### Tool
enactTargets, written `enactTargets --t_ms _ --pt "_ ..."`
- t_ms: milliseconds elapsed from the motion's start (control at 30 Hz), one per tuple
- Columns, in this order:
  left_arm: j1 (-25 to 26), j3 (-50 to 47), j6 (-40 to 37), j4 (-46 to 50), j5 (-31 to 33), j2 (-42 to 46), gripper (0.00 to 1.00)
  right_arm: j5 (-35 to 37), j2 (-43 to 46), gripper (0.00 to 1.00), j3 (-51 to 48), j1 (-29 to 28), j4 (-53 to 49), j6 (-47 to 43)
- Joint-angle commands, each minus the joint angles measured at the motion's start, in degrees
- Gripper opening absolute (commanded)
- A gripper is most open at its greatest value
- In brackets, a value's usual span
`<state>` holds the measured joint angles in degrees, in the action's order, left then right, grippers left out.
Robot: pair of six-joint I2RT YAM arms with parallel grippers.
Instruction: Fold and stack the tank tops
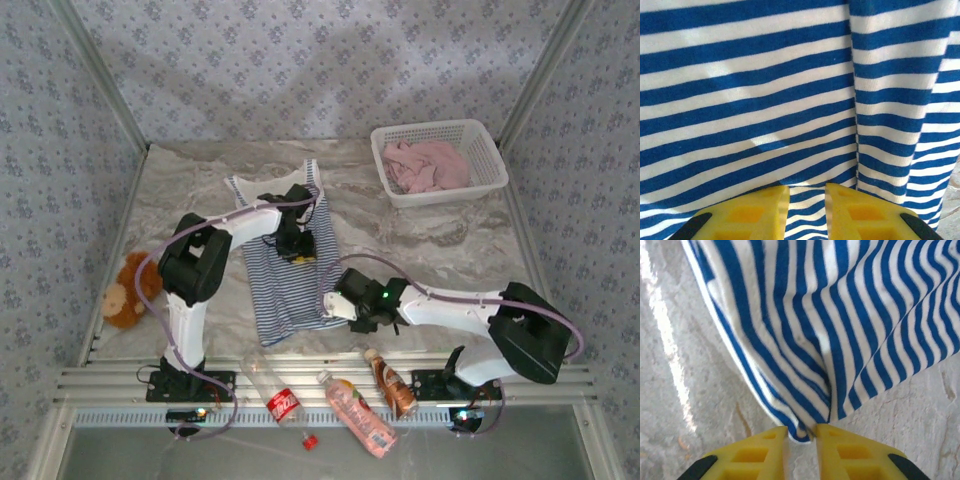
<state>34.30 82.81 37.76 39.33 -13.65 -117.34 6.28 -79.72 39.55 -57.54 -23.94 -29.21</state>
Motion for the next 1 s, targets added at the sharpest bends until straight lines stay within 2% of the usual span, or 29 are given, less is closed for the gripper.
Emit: enactTargets --t_ms 0,233,467,533,633,767,967 --pt "0.9 0.8 -2.8 4.5 2.8 -3.0 0.26 0.8 1.8 0.26 -0.7 -0.6 -4.7 1.3" --pt "2.3 5.0 -4.9 8.9 5.7 -1.5 0.25 -0.3 5.8 0.29 -0.4 -1.0 -5.8 1.3" --pt "2.5 4.1 -2.5 14.2 10.1 8.0 0.31 -9.3 10.0 0.43 -0.5 2.5 -0.6 2.2" --pt "2.5 1.5 -0.7 15.1 10.5 12.4 0.36 -11.0 9.8 0.50 0.0 5.1 1.3 5.2" --pt "2.3 -5.5 3.5 14.5 11.0 20.6 0.44 -14.8 9.6 0.53 1.1 10.0 3.8 11.4" --pt "1.8 -17.4 9.5 12.9 9.8 30.7 0.49 -18.4 8.1 0.58 2.3 15.6 5.7 21.7" --pt "1.8 -32.6 16.7 9.6 7.1 41.3 0.52 -19.7 5.9 0.62 3.2 18.1 3.4 30.9"
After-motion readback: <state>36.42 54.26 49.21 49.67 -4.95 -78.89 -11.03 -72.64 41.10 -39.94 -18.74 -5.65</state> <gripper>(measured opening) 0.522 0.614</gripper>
